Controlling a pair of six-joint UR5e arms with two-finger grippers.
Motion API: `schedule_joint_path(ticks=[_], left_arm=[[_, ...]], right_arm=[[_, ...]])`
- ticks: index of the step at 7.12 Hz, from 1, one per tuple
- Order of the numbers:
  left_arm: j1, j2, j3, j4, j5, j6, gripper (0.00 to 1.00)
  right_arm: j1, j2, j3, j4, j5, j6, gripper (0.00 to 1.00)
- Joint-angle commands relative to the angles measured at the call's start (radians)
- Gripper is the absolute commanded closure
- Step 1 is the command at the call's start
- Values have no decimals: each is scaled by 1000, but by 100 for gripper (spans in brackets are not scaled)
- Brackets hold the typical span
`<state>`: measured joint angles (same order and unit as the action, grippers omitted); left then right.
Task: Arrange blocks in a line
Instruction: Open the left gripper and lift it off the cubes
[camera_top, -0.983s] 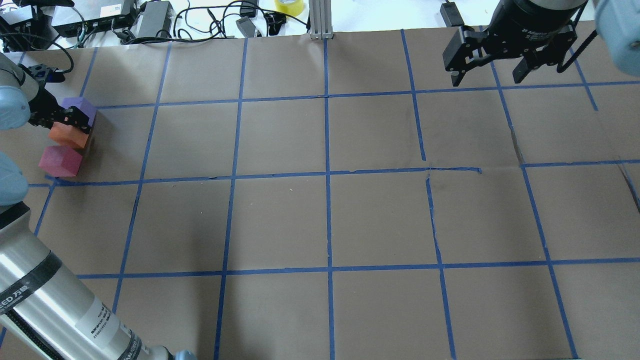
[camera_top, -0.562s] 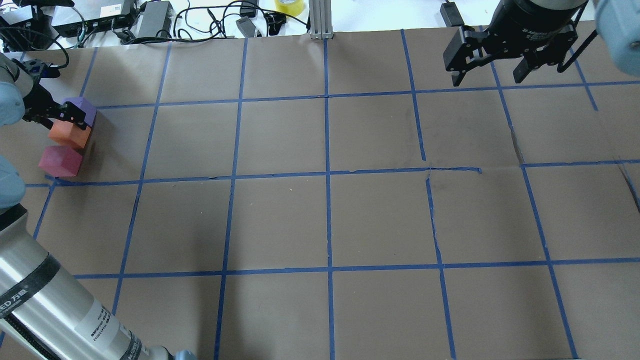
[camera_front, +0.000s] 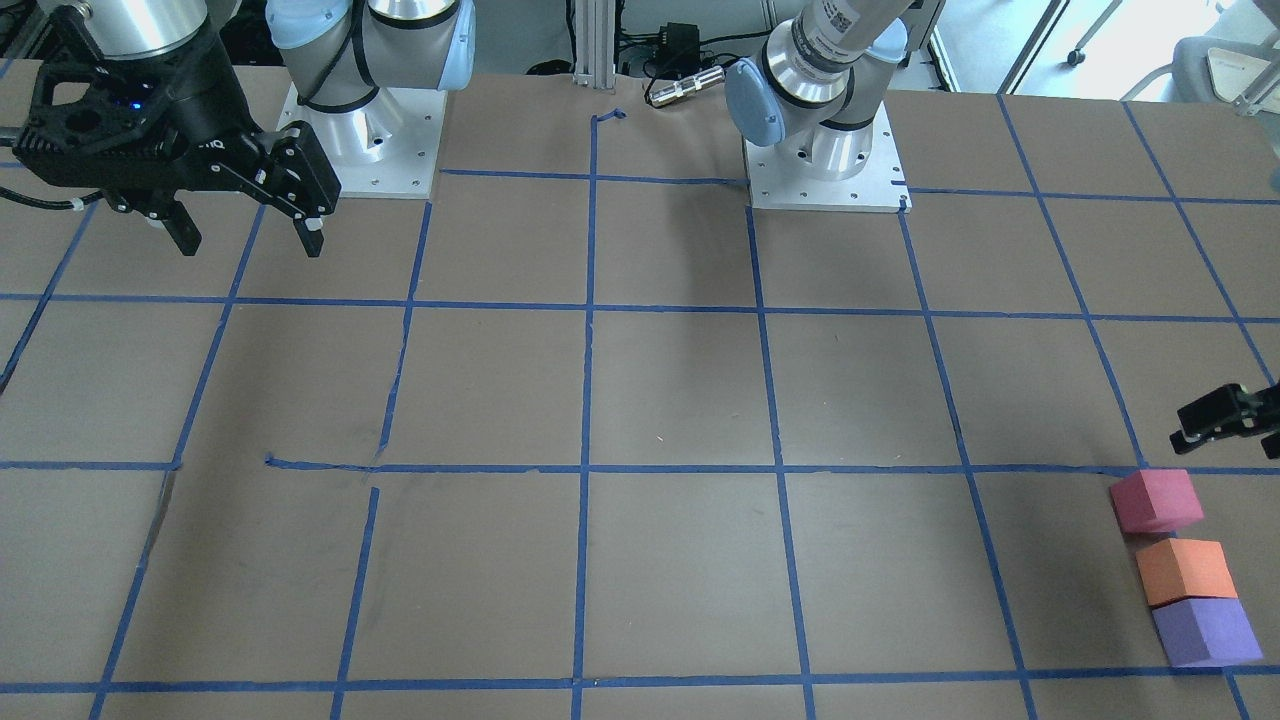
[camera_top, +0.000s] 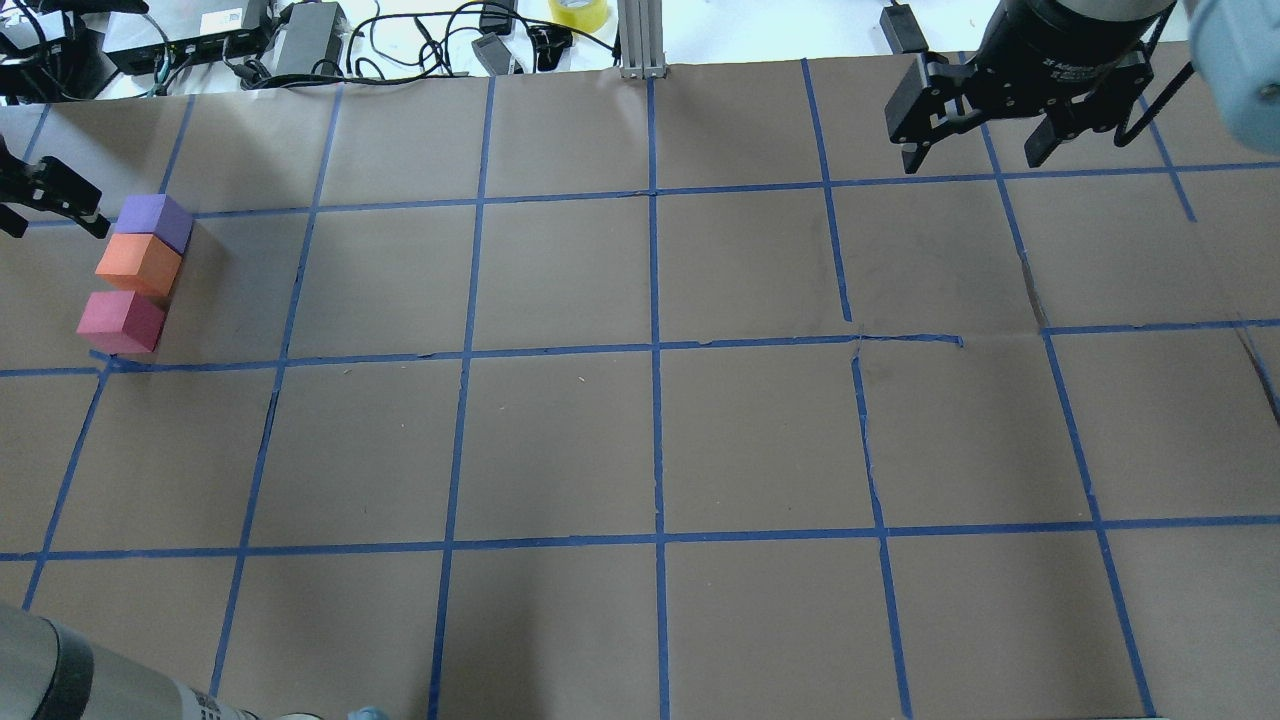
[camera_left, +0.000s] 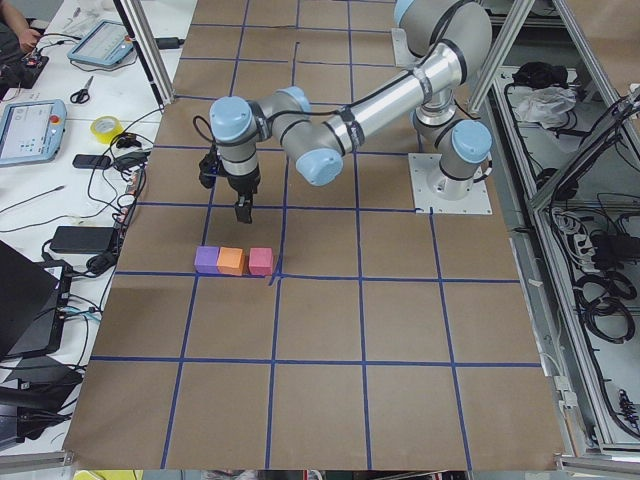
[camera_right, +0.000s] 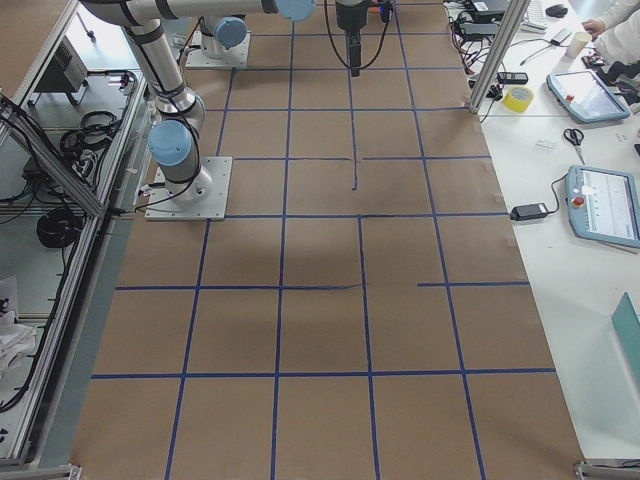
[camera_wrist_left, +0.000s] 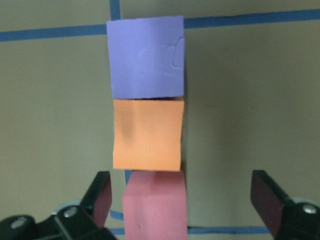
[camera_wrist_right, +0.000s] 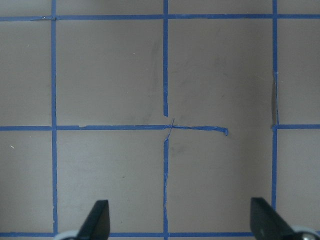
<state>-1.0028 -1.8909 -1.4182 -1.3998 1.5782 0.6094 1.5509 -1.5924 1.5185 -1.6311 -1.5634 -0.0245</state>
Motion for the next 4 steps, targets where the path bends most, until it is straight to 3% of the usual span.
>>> schedule_joint_path(ticks=[1,4], left_arm=[[-20,192,-33,-229,-6,-55,0],[-300,210,-39,-136,-9,-499,0]], right_arm=[[0,0,0,-4,2,1,0],[0,0,0,-3,-1,0,0]])
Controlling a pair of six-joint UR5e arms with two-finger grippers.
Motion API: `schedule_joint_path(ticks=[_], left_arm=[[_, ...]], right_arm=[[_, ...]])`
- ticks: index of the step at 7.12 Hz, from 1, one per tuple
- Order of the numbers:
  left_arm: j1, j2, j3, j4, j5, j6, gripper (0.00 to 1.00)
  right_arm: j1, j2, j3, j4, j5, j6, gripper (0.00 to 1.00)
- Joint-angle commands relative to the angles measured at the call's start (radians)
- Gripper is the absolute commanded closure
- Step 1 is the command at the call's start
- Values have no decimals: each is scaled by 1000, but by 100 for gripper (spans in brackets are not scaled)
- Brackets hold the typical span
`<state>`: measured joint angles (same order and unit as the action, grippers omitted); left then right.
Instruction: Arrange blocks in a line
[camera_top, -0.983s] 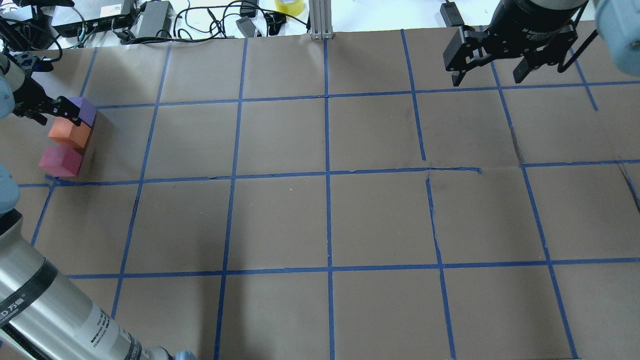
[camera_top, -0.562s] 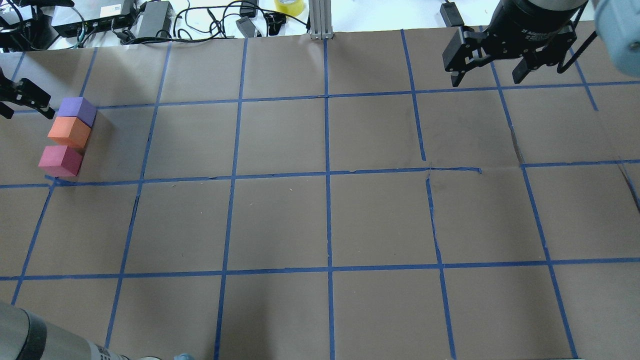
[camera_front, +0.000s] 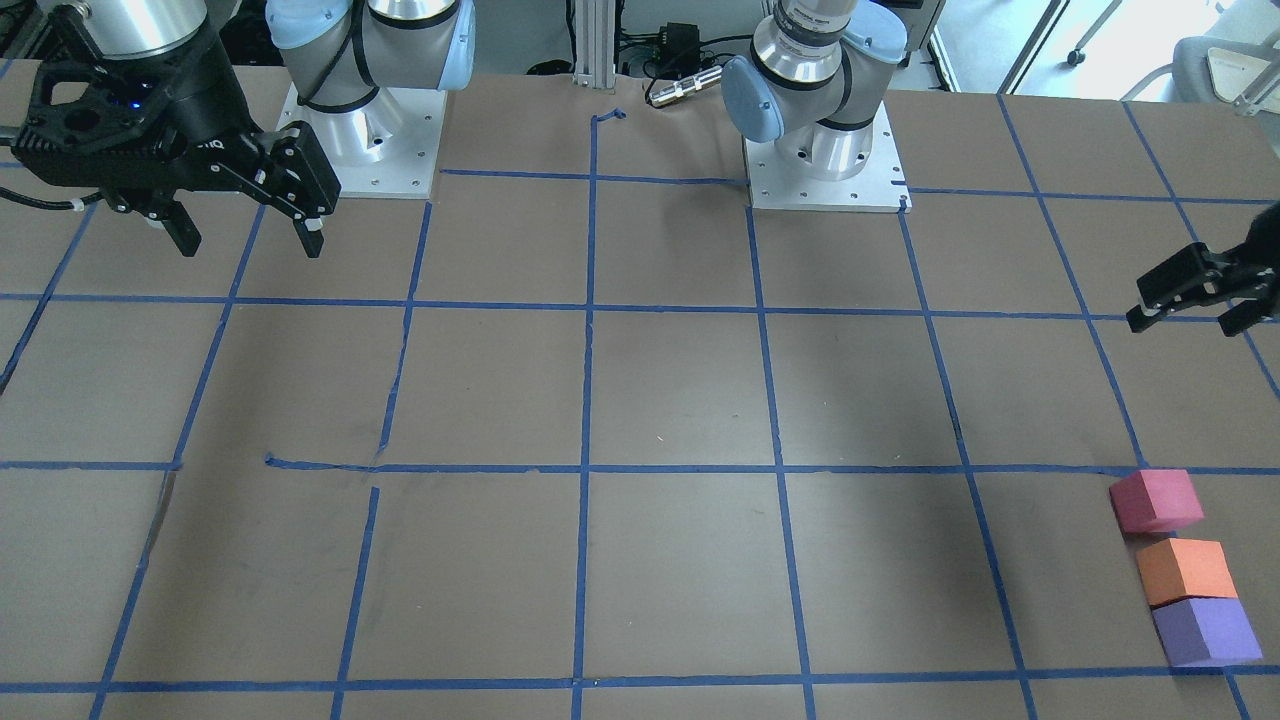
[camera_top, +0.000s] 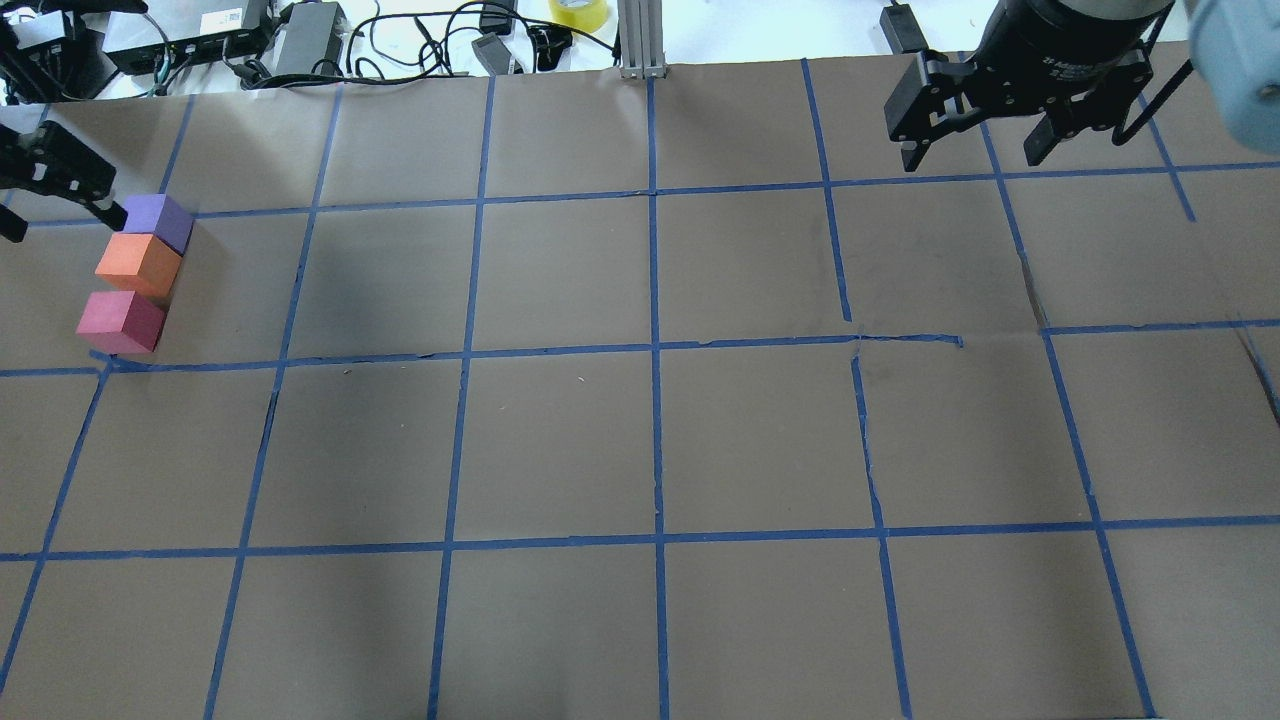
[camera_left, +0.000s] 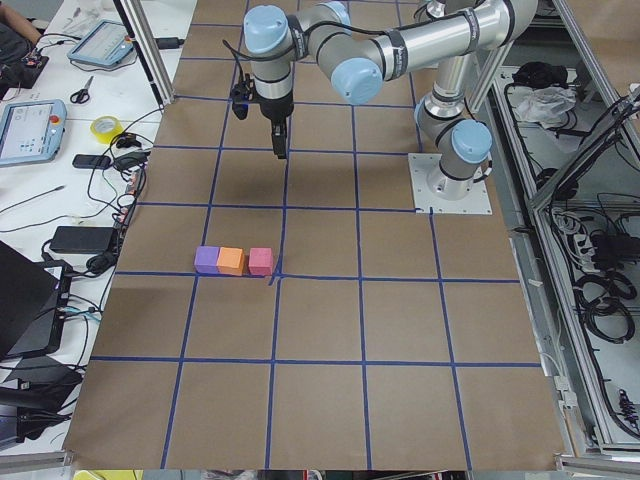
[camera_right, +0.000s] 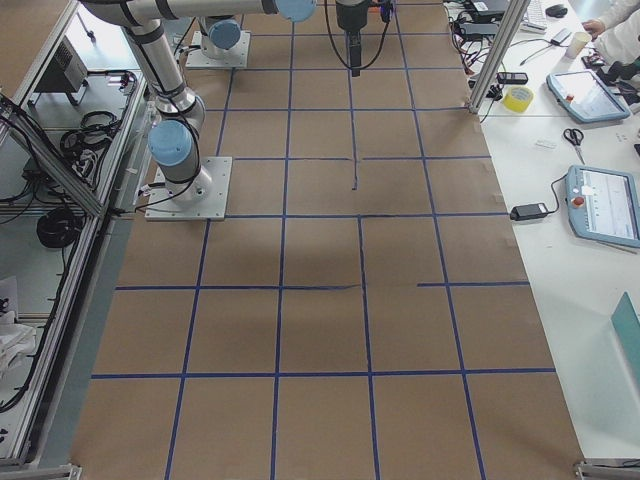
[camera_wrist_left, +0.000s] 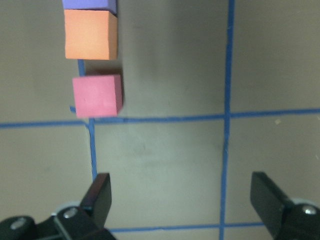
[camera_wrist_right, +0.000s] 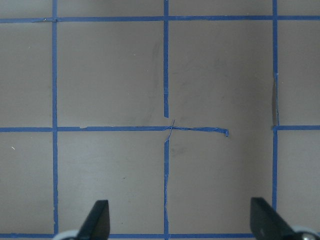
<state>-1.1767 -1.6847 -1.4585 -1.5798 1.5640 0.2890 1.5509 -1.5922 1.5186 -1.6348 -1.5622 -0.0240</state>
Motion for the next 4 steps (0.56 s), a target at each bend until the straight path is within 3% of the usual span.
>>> schedule_joint_path(ticks=[1,4], left_arm=[[-215,20,3,55,-2,-267,0],[-412,65,-11,77,13,-390,0]], right_arm=[[0,0,0,1,2,-1,0],[0,0,0,1,-2,-1,0]])
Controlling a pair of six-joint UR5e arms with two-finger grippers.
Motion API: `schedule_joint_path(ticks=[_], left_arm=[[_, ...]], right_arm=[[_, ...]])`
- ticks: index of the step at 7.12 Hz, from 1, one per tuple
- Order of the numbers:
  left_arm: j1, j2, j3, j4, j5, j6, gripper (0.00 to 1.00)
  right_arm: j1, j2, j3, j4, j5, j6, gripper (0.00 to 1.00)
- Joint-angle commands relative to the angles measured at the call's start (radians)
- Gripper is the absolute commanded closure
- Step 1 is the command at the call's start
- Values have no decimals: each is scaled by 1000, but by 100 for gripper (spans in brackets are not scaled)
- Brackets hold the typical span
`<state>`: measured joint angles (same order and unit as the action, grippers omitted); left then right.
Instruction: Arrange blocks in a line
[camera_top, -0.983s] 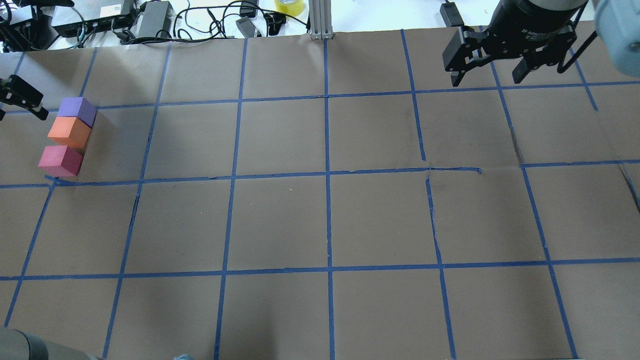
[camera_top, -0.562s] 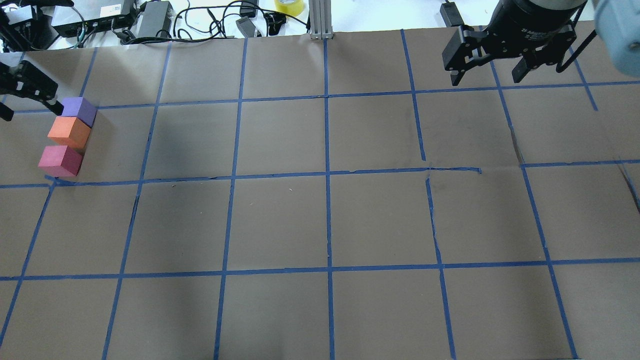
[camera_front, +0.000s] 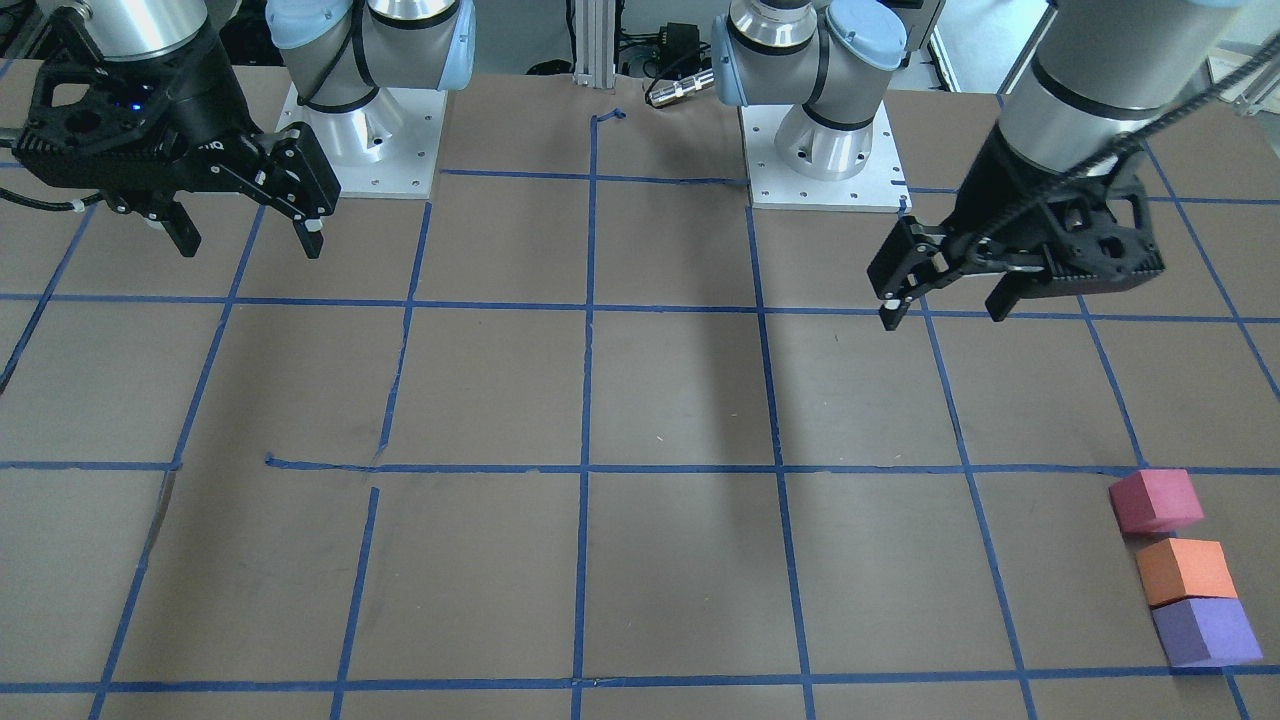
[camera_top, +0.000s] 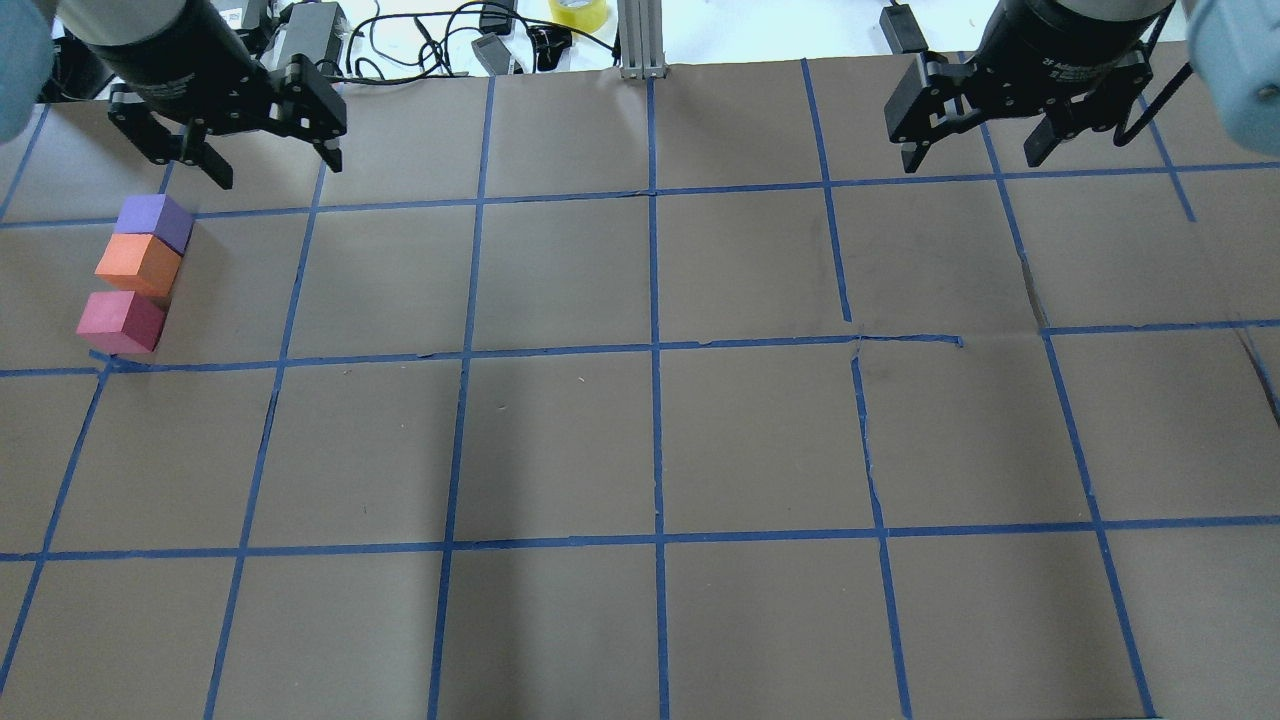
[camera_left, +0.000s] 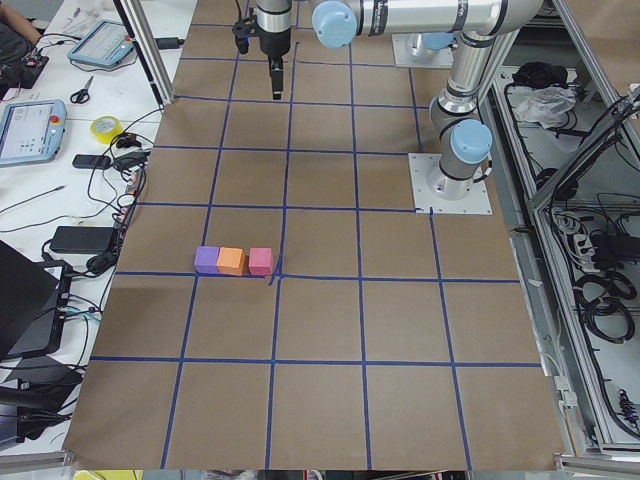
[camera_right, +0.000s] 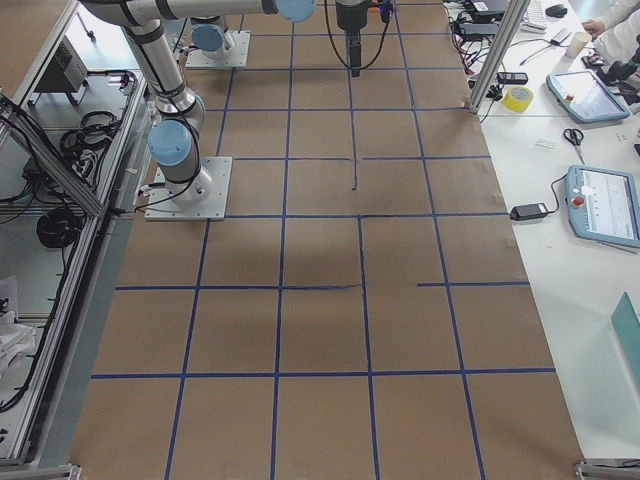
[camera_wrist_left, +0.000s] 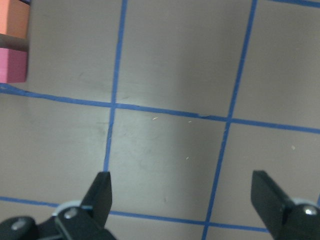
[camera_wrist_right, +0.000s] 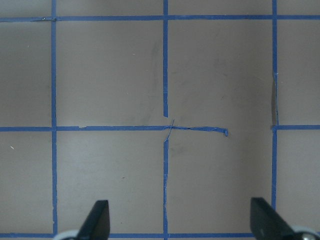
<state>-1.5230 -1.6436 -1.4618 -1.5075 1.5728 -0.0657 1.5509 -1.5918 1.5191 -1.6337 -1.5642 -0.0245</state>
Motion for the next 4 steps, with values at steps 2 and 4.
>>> schedule_joint_path(ticks=[2,4], left_arm=[[-82,89,-63,-43,-7,-40,0],[-82,99,-78,-42,-11,-39,0]], right_arm=[[0,1,1,0,0,0,0],[0,1,1,0,0,0,0]])
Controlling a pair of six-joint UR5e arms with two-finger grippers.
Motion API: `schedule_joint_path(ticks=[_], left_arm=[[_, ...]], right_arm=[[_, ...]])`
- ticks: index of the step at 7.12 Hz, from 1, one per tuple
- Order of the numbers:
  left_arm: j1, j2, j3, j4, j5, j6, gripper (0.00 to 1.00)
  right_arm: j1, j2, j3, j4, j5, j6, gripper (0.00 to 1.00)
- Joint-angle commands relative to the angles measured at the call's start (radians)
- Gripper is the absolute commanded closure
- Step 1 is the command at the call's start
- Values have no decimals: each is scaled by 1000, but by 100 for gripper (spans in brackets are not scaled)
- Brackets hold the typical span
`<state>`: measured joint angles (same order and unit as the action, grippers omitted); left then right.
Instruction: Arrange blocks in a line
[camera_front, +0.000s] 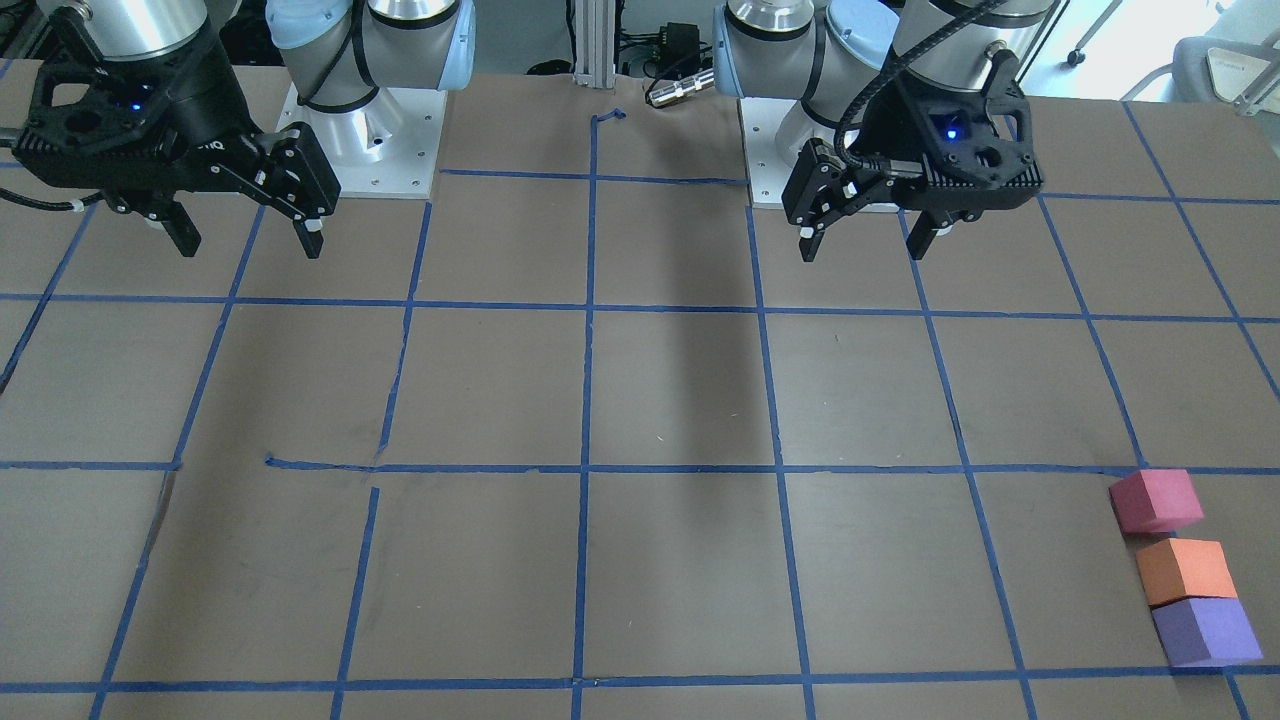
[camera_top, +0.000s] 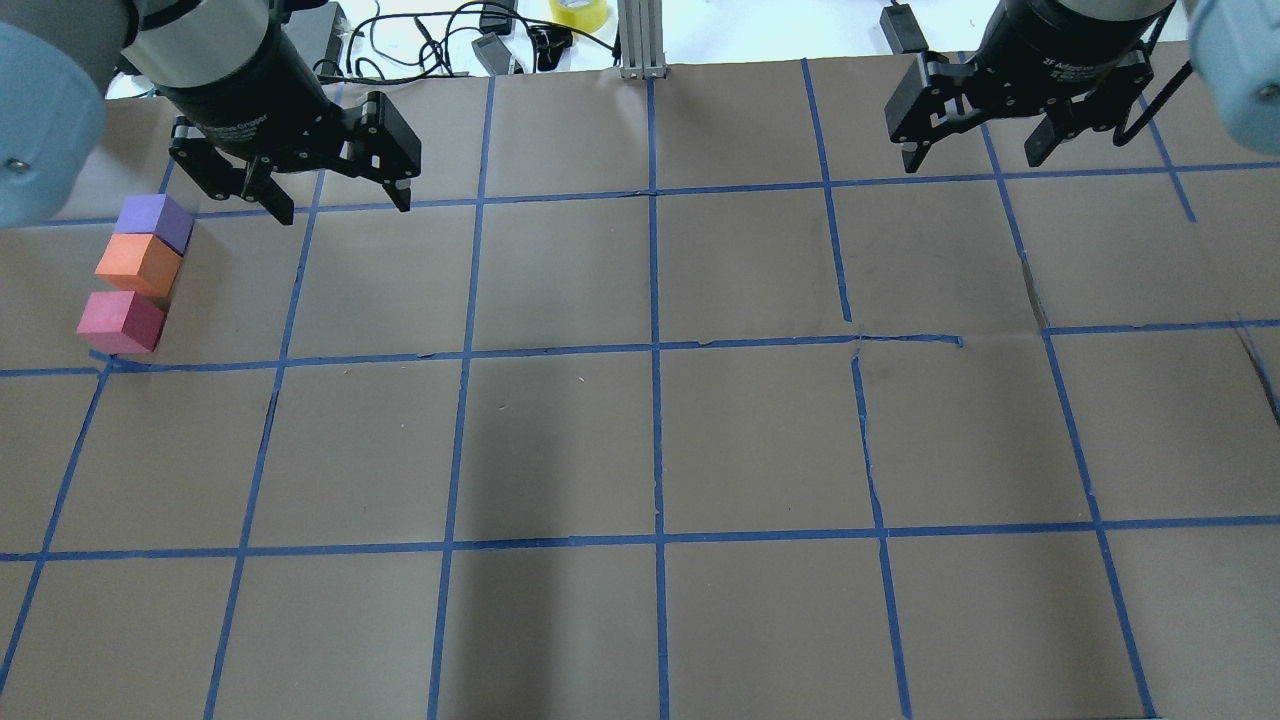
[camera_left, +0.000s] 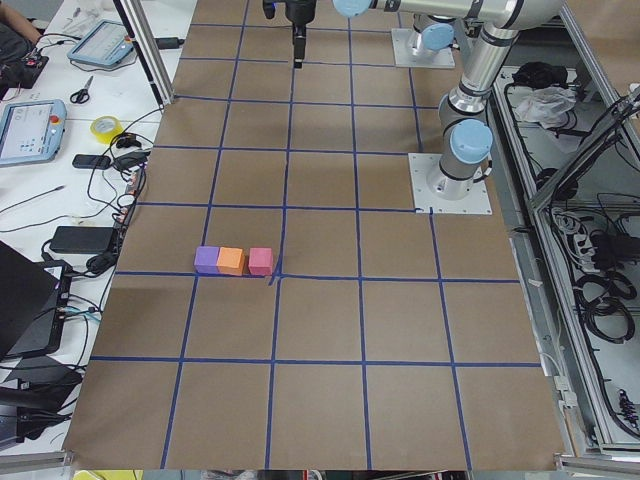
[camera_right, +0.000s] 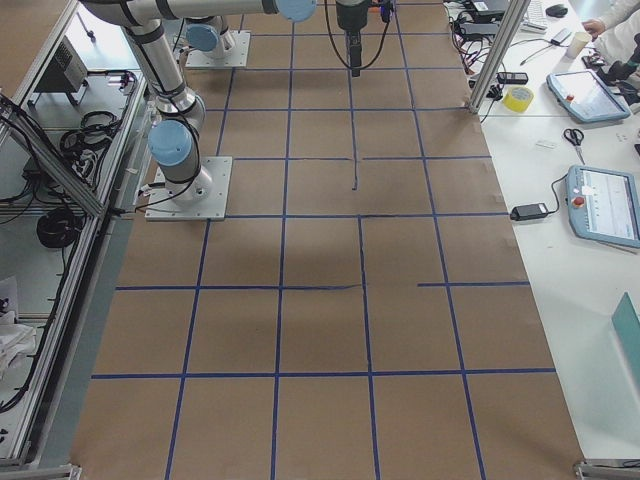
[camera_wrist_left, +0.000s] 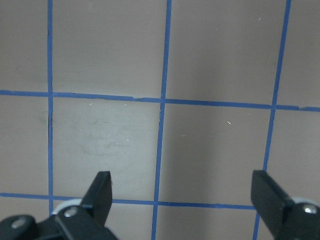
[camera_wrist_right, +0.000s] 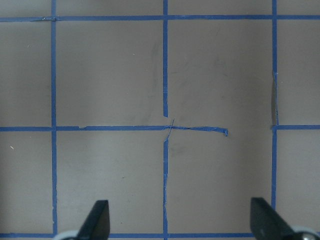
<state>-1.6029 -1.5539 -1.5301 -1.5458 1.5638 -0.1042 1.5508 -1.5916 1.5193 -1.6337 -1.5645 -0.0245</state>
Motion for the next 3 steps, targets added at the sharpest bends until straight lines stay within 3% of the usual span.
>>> schedule_joint_path(ticks=[1,3], left_arm=[[0,11,-10,-4,-2,0,0],[0,12,-10,-4,1,0,0]], right_arm=[[0,-1,1,0,1,0,0],[0,1,1,0,0,0,0]])
